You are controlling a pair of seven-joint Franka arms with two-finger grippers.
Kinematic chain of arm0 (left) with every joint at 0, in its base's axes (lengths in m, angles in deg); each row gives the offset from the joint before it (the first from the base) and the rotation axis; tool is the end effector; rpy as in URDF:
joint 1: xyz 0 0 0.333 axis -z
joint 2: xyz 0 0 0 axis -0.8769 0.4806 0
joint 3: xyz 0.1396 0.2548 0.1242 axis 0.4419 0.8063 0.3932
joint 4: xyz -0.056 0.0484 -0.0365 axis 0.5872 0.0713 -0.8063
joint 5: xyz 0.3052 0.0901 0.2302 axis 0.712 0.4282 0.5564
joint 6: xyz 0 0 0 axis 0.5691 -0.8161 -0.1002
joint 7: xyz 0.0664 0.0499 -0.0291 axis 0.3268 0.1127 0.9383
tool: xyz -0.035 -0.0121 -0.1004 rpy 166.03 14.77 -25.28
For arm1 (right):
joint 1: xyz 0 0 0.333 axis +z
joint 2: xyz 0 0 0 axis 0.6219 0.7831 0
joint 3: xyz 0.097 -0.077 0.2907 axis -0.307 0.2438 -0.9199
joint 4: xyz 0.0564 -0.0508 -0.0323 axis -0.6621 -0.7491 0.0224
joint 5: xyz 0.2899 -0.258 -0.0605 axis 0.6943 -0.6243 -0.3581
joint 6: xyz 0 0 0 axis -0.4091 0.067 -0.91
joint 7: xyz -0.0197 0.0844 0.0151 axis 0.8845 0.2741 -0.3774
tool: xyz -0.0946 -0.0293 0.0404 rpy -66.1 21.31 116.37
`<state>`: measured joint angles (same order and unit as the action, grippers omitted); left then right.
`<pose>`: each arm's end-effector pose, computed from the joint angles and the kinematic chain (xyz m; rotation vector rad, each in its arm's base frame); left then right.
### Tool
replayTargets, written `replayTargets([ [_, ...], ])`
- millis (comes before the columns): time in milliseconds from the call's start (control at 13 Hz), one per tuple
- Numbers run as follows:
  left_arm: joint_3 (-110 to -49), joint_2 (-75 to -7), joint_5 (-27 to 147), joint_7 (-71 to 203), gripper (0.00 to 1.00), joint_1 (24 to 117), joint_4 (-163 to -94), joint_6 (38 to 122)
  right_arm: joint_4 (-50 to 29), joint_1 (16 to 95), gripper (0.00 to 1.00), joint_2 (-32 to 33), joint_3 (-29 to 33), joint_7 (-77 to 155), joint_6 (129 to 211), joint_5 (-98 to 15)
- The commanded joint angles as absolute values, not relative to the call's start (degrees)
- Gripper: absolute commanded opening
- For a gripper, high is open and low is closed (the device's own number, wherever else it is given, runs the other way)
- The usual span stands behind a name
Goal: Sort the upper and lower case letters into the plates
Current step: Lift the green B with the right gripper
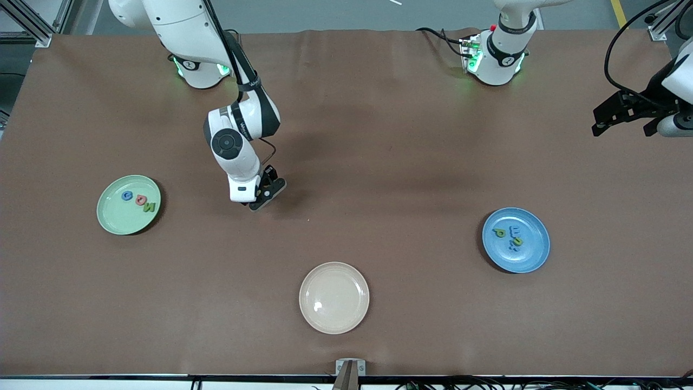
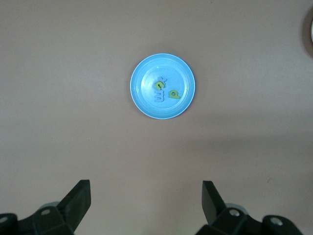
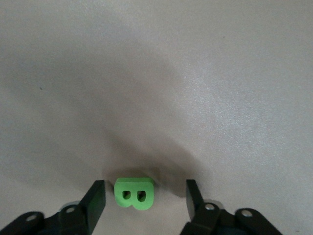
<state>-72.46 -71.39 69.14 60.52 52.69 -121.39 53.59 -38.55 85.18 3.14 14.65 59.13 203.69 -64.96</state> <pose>0.5298 -0.0285 0.6431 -3.1258 0.0381 -0.0483 0.4840 0.2552 0.1766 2.8930 1.1699 -0.0468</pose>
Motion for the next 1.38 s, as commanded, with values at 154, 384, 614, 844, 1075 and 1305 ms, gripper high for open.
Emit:
replayTargets([
  [154,-72.5,-72.0,69.1,59.4,1.0,52.4,-121.6,53.8,-38.4,85.8,0.67,3.5,14.7,59.0,204.2,-64.8],
  [384,-72.6,-72.1,69.1,59.4,1.0,52.4,-121.8,53.6,-38.4,85.9,0.57,3.5,14.6,59.0,204.2,-64.8],
  [614,-72.7,-72.2,69.0,59.4,1.0,52.4,-122.0,53.5,-38.4,85.7,0.49,3.5,14.7,59.0,204.1,-64.7],
  [844,-72.3,-72.2,69.1,59.4,1.0,52.3,-121.7,53.7,-38.4,85.7,0.33,3.5,14.6,58.9,204.1,-64.7],
  [1075,-72.2,-71.6,69.4,59.3,1.0,52.3,-121.7,54.7,-38.8,85.5,0.2,2.4,14.6,58.3,202.8,-64.7],
  [1305,-72.3,-71.6,69.5,59.4,1.0,52.0,-121.7,56.6,-38.2,82.6,0.19,-5.8,15.5,58.7,191.4,-64.7],
])
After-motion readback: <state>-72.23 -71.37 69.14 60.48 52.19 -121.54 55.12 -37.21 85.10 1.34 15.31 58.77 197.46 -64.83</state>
